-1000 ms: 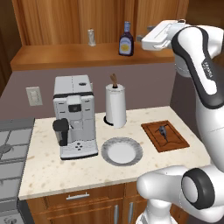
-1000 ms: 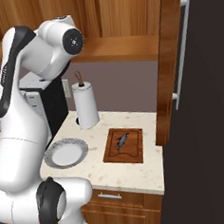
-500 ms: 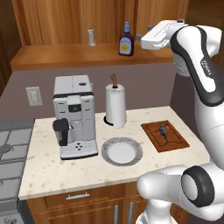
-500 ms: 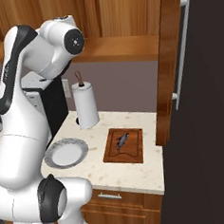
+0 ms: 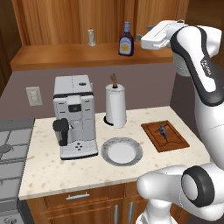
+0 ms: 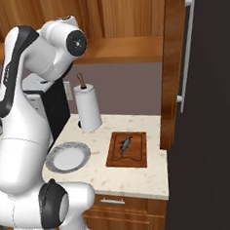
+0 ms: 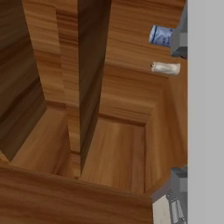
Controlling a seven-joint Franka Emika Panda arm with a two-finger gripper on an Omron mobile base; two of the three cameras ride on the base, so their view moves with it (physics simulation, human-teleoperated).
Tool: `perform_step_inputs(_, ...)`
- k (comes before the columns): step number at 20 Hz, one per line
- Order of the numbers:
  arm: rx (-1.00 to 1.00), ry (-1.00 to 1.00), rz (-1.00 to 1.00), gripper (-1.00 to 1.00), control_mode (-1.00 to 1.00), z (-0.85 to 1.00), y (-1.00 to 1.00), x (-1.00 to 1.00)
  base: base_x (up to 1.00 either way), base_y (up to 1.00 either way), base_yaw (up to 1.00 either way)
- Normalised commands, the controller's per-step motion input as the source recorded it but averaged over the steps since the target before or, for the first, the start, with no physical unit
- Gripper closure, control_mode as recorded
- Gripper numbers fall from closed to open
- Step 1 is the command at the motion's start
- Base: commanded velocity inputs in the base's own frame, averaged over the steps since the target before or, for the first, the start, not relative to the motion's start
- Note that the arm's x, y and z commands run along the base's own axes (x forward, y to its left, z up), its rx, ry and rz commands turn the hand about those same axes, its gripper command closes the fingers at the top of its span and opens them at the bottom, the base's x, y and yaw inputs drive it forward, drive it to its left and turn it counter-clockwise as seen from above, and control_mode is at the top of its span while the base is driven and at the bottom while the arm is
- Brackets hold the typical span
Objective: Pick the fish from the plate and place it on the cutting board. Then pick the condiment bottle from the cabinet and place it next to the cutting board.
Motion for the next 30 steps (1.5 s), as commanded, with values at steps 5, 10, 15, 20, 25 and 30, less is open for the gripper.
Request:
perform_step_inputs(5, 0.00, 0.00, 0.00, -1.00, -1.00, 0.00, 0.00, 0.01, 0.00, 0.00, 0.00)
perform_step_inputs(10, 0.00, 0.00, 0.02, -1.00, -1.00, 0.00, 0.00, 0.03, 0.00, 0.00, 0.00)
perform_step_inputs(15, 0.00, 0.00, 0.02, -1.00, -1.00, -0.03, 0.00, 0.02, 0.00, 0.00, 0.00)
perform_step_inputs(20, 0.00, 0.00, 0.00, -1.00, -1.00, -0.05, 0.00, 0.05, 0.00, 0.00, 0.00)
perform_step_inputs(25, 0.00, 0.00, 0.00, -1.00, -1.00, -0.02, 0.00, 0.10, 0.00, 0.00, 0.00)
perform_step_inputs(30, 0.00, 0.00, 0.00, -1.00, -1.00, 0.00, 0.00, 0.15, 0.00, 0.00, 0.00)
